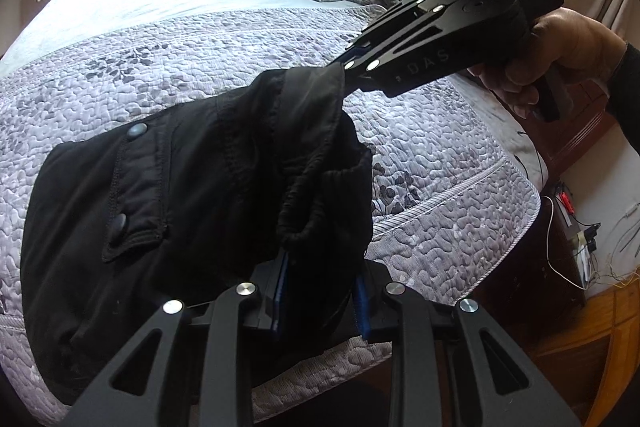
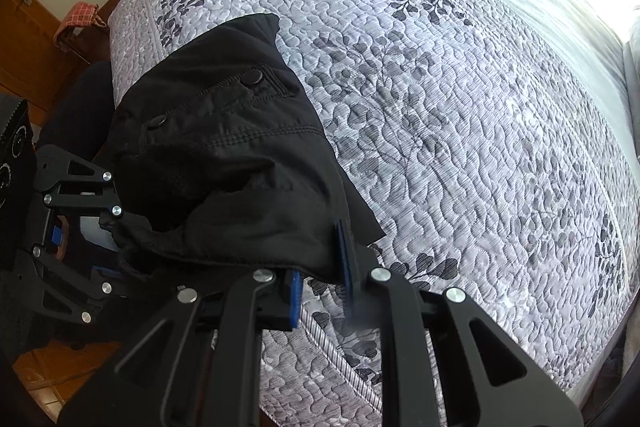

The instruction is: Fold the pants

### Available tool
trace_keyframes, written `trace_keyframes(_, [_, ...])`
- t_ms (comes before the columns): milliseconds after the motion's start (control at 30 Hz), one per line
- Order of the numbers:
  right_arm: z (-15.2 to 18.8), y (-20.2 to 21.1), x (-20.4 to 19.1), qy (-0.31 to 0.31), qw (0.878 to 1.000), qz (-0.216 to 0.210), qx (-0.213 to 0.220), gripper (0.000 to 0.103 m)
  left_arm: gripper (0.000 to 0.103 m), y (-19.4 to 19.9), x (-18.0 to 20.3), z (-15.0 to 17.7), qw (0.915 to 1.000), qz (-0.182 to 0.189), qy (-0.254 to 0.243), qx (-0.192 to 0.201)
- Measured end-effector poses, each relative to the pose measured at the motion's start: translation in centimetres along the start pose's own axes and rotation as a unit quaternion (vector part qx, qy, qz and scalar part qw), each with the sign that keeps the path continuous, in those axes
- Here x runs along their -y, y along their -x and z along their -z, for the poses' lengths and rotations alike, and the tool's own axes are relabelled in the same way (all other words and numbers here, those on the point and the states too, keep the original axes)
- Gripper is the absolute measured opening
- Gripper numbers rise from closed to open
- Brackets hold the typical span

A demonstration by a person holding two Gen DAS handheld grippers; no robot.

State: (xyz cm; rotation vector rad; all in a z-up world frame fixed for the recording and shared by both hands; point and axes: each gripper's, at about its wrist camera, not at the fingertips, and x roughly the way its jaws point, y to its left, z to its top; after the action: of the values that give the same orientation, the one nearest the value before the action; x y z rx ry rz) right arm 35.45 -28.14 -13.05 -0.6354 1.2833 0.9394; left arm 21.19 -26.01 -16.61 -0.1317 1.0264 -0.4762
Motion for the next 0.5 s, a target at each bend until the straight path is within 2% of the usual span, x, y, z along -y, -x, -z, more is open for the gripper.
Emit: trace_keyframes(500, [2.7, -4.3, 2.3, -0.005, 0.999, -0.027, 0.015, 0.014, 0.027, -4.5, 0.2, 1.5, 0.9992, -0.024, -0.012, -0.030])
